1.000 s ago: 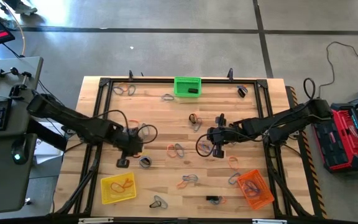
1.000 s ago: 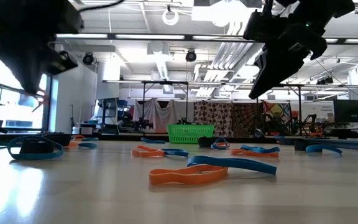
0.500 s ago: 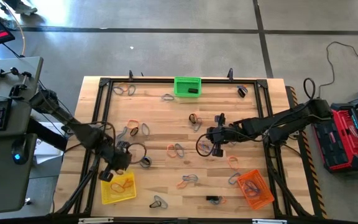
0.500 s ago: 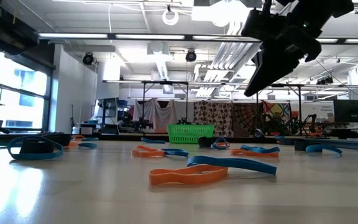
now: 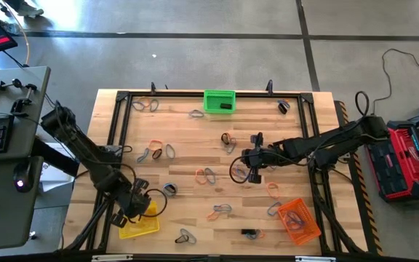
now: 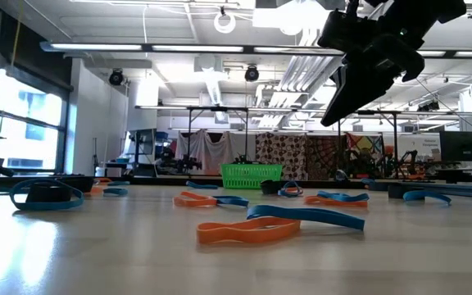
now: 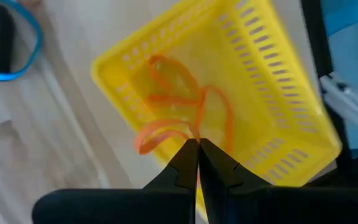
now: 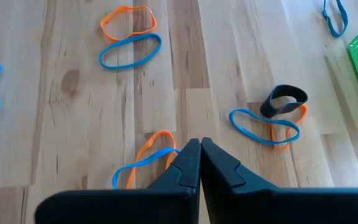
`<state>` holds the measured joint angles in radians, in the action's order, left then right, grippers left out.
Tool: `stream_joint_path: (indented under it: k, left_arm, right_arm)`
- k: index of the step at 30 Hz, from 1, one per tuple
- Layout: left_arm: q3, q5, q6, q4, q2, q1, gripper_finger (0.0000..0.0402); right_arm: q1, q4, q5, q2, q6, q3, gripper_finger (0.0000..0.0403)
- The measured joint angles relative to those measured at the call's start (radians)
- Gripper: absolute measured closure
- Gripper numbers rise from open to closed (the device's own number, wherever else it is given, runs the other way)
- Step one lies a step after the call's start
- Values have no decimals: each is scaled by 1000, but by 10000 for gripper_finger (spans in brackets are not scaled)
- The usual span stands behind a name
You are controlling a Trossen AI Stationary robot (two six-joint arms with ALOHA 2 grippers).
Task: Sort rubber bands into baskets
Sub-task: Put the orange rubber band into the yellow bin
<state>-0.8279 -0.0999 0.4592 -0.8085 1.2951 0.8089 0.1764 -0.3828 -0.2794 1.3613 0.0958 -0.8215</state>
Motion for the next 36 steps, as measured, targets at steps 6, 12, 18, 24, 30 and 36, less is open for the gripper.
stream_joint_path:
  k: [6,12,18,24,30,36]
  left_arm:
    - [-99,47,2,-66,46,20,401]
    - [-126,47,-15,-59,127,29,401]
    - [-126,85,-43,-51,214,67,401]
    - [-125,93,-43,-33,273,101,401]
    - [-125,87,-34,-25,300,117,400]
    - [-125,79,-15,-26,301,117,377]
  right_arm:
    - [0,0,0,0,-11,0,403]
    - [0,0,-3,0,-11,0,403]
    - [0,0,-6,0,-11,0,403]
    - [0,0,-6,0,-18,0,403]
    - [0,0,-6,0,-18,0,403]
    - [0,0,-6,0,-18,0,403]
